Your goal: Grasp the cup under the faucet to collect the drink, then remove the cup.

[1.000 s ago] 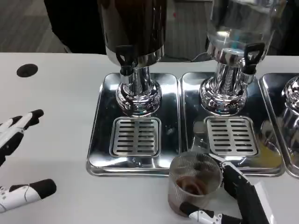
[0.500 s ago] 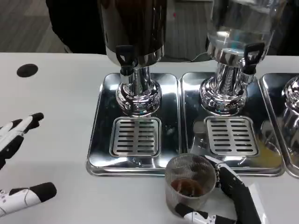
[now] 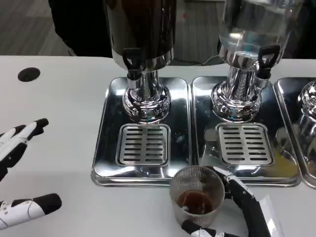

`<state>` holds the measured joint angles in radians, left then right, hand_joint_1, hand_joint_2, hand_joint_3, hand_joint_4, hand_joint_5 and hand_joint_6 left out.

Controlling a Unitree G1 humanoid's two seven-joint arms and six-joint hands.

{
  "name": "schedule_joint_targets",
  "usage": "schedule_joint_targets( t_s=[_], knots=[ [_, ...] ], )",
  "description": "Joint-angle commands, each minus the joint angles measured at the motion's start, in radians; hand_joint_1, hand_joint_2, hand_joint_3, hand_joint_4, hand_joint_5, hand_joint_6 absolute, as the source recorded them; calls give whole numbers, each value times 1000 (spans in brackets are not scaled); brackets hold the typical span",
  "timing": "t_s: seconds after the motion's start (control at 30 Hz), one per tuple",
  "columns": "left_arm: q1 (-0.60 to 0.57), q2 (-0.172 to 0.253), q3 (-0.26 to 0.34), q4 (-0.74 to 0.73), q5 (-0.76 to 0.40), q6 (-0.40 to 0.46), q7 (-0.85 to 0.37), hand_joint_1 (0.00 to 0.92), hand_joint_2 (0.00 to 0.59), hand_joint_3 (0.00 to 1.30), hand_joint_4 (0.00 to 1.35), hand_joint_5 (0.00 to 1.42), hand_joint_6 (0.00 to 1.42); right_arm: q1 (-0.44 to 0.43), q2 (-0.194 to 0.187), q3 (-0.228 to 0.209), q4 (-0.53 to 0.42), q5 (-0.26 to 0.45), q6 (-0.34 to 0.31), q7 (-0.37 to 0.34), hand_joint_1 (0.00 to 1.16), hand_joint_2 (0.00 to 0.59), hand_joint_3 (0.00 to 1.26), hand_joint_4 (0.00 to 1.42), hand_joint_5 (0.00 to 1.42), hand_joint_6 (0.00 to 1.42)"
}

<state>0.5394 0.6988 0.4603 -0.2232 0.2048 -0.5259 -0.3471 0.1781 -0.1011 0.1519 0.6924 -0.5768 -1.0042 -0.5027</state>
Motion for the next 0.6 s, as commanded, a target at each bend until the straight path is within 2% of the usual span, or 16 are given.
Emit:
schedule_joint_targets(
  t_s=[0.03, 0.13, 0.27, 0.6],
  knots=[
    [0, -4, 6, -6, -1, 7, -8, 0, 0, 0, 0, 0, 0, 8, -7, 9, -44, -10, -26, -40, 882, 201, 265, 264, 347, 516],
    [-3, -7, 2, 0, 0, 6, -7, 0, 0, 0, 0, 0, 0, 13, -13, 15, -55, 0, -21, -34, 877, 201, 203, 189, 269, 466],
    [-6, -9, -1, 4, -2, 5, -6, 0, 0, 0, 0, 0, 0, 9, -14, 19, -54, 23, -17, -22, 866, 197, 188, 174, 254, 423],
    [-9, -11, -1, 10, -5, 4, -7, 0, 0, 0, 0, 0, 0, 3, -17, 27, -54, 64, -15, 7, 857, 206, 183, 154, 237, 419]
  ],
)
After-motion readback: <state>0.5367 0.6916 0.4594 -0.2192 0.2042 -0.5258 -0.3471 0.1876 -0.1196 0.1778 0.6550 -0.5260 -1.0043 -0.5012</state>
